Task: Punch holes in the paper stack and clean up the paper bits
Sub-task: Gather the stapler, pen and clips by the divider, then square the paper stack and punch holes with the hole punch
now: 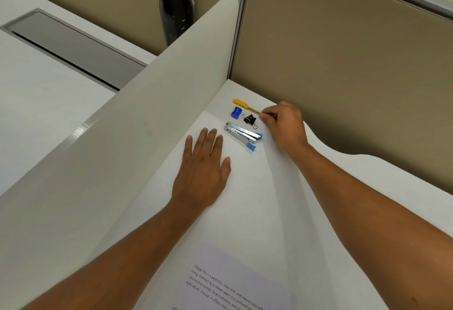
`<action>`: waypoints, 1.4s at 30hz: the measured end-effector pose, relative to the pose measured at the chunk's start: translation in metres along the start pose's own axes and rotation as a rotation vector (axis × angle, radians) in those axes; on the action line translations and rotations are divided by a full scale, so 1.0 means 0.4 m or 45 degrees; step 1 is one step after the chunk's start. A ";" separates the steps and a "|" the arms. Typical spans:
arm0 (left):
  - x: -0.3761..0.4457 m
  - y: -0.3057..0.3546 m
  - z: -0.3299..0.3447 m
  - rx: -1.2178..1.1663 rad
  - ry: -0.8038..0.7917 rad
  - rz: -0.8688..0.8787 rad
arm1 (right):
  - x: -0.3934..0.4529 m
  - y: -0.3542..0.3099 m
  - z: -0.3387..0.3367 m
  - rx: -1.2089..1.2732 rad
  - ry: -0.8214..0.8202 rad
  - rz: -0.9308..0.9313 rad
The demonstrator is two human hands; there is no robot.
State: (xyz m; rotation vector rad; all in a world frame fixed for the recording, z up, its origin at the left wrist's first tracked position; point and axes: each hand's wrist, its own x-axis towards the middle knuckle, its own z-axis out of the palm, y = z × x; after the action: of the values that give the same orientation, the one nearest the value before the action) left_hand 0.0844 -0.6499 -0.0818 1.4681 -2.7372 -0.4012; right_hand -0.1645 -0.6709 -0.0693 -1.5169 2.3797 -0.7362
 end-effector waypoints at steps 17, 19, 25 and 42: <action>-0.094 -0.021 -0.042 -0.626 0.370 0.158 | -0.400 -0.055 -0.168 0.321 0.314 0.229; -0.181 -0.028 -0.046 -0.569 0.393 0.345 | -0.560 -0.055 -0.182 0.265 0.235 0.267; -0.580 -0.036 0.024 -0.307 0.218 0.815 | -0.910 -0.060 -0.160 0.087 -0.074 0.417; -0.813 -0.025 0.116 0.123 -0.147 0.820 | -0.949 -0.113 -0.123 -0.112 -0.299 0.477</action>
State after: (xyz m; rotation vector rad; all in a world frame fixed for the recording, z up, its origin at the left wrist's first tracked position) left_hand 0.2690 -0.3783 -0.0927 0.5117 -3.1359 -0.3340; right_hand 0.0165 -0.3324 -0.0333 -1.0663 2.4353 -0.3523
